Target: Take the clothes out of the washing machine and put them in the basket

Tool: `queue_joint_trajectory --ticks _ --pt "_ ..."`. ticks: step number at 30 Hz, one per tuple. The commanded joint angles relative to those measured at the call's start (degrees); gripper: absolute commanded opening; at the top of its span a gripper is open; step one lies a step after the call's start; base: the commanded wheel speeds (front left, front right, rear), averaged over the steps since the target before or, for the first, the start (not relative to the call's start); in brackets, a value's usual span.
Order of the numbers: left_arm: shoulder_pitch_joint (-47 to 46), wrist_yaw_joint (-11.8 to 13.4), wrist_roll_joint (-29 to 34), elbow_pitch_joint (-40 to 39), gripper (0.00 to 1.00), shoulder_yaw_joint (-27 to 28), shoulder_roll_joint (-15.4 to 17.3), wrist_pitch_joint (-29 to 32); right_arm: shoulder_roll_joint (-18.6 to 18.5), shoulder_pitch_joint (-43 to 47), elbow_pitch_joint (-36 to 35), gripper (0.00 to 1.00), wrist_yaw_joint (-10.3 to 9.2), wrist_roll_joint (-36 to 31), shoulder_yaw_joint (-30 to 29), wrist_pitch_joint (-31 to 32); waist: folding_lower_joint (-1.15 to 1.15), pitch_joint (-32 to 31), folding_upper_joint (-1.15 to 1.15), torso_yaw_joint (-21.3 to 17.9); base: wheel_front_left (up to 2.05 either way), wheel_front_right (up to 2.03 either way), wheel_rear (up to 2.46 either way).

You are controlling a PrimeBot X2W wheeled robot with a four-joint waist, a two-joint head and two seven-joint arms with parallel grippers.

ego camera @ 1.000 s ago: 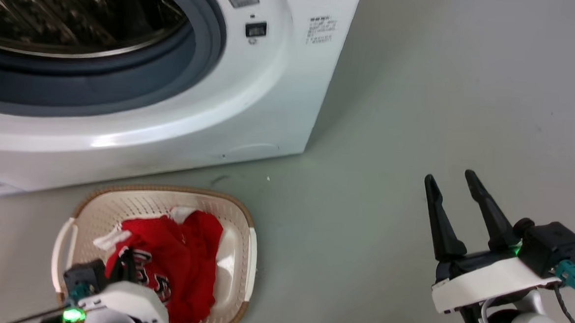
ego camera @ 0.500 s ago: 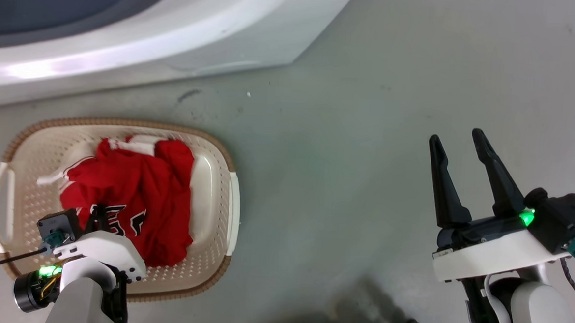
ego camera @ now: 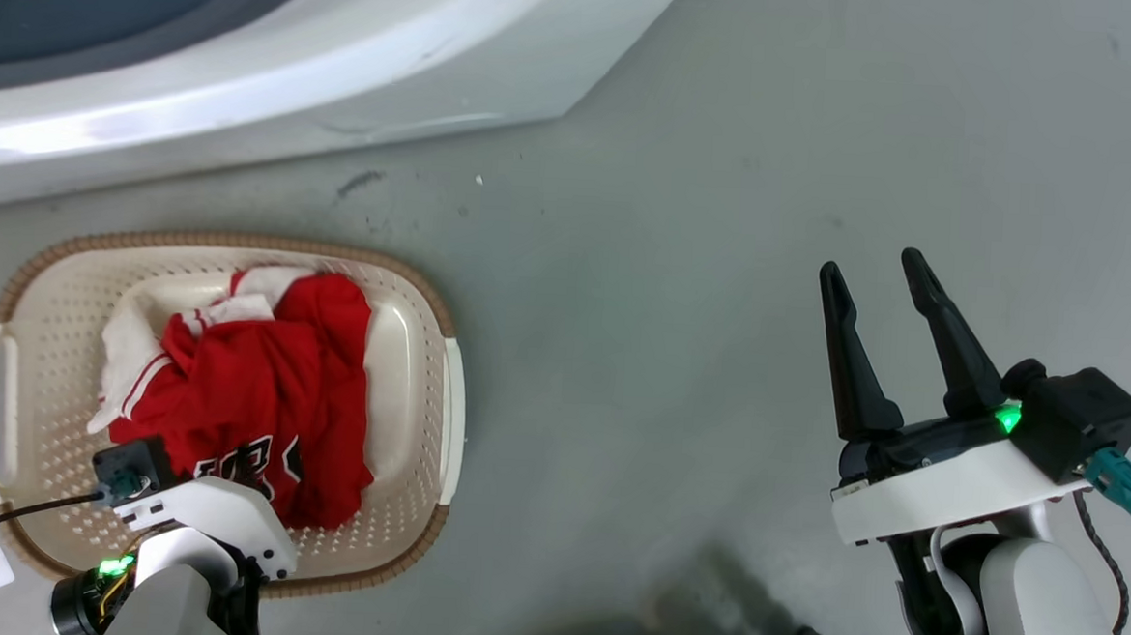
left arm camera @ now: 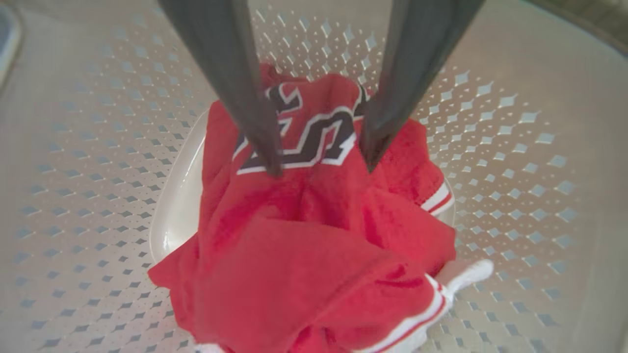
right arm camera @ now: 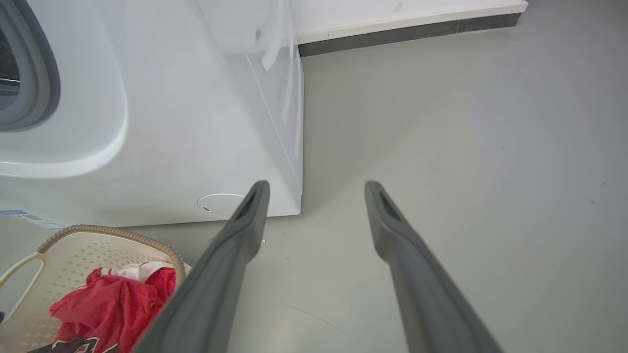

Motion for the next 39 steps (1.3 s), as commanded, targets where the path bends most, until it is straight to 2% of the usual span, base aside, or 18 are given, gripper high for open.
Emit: queue_joint_trajectory --ticks 1,9,18,28,39 --pt "-0.36 -0.44 -0.22 0.45 1.00 0.09 -0.08 -0.12 0.10 0.31 0.78 1.00 -0.04 -0.24 -0.19 -0.39 -0.01 -3.53 0.00 0.48 0.00 0.00 0.00" --pt "5.85 -0.74 0.43 -3.15 1.00 0.92 -2.14 -0.12 0.10 3.93 3.42 1.00 -0.04 -1.16 -0.63 0.31 -0.01 -17.54 0.00 1.82 0.00 0.00 0.00" --pt "13.68 -1.45 3.41 -12.97 1.00 -0.48 -5.15 -0.12 0.09 8.19 3.41 1.00 -0.04 -2.79 -1.28 2.69 -0.01 -29.94 0.00 4.78 0.00 0.00 0.00" --pt "20.95 -1.34 6.79 -32.36 1.00 -4.12 -6.06 -0.12 0.10 14.18 0.88 1.00 -0.04 -4.99 -4.28 5.82 -0.01 -39.09 0.00 7.58 0.00 0.00 0.00" --pt "25.78 0.34 11.40 -50.28 1.00 -9.01 -6.06 -0.12 0.10 18.99 -1.85 1.00 -0.04 -6.73 -6.34 8.03 -0.01 -43.92 0.00 9.79 0.00 0.00 0.00"
